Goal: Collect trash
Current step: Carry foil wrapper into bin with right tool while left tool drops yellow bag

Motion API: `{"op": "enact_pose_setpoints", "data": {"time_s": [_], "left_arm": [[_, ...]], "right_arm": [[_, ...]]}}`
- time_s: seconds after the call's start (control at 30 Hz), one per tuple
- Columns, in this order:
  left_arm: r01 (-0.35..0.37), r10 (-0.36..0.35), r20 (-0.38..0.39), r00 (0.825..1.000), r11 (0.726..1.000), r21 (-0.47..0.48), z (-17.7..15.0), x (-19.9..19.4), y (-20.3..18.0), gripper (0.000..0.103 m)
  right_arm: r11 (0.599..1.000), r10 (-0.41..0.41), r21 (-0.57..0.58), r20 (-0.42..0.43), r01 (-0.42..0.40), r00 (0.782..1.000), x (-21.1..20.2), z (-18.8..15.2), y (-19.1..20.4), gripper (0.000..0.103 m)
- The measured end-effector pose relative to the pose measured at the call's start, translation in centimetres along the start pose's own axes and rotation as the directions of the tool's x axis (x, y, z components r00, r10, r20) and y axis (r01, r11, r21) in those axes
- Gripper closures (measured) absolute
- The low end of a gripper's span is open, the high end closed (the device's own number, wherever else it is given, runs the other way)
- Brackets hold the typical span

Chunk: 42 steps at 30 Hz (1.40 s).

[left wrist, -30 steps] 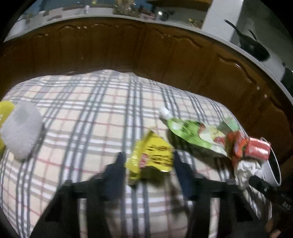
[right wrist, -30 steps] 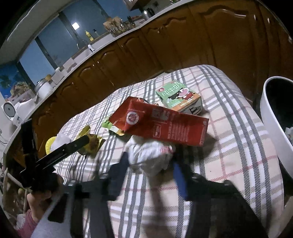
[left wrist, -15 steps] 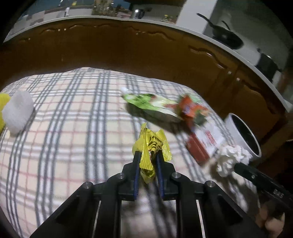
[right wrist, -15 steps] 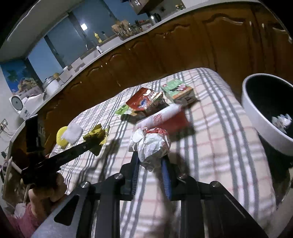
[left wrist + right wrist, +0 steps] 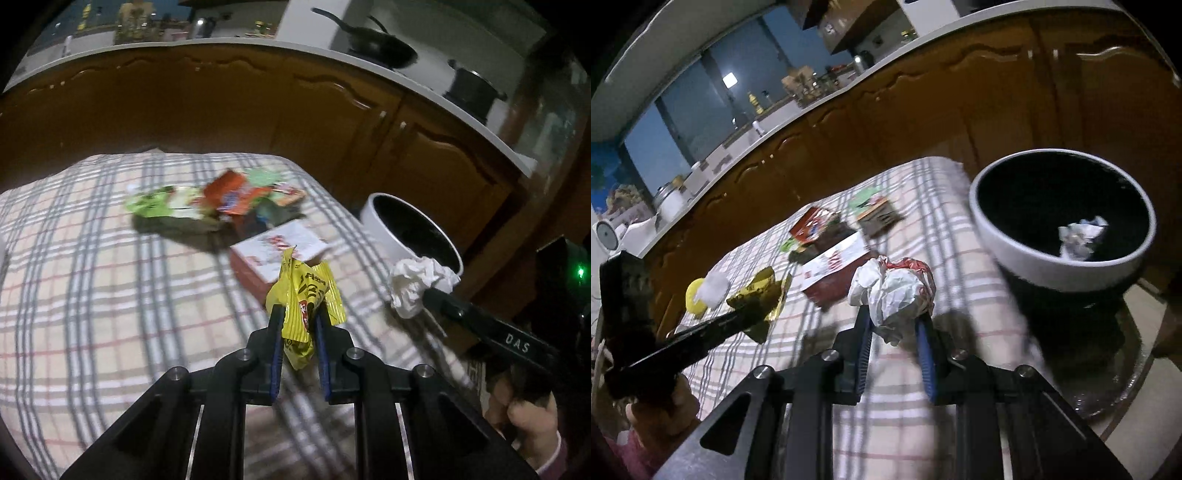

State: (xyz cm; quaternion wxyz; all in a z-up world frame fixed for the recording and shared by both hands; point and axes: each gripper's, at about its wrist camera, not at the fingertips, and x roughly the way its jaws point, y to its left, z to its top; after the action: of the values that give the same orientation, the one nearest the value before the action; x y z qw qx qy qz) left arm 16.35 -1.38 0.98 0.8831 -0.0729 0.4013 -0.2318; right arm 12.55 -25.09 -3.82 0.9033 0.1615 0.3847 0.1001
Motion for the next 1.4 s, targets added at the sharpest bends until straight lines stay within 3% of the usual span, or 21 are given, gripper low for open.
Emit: {"op": "enact_pose_setpoints", "data": {"time_s": [0.47,1.4], "left_arm": [[0.043,-0.041,-0.026,0.999,0.995,0.094,2.0,4.4,-5.9,0.089],[0.070,-0.064,-0.035,0.997,0.978,0.197,7.3,13.0,-12.0,0.089]], "right_arm": [[0.996,-0.069,0.058,0.063,0.065,0.996,-3.0,1.4,-5.1,0.079],[0.984,-0.168,0.084,0.100,0.160,0.981,-4.0,5.7,-11.0,0.079]]}}
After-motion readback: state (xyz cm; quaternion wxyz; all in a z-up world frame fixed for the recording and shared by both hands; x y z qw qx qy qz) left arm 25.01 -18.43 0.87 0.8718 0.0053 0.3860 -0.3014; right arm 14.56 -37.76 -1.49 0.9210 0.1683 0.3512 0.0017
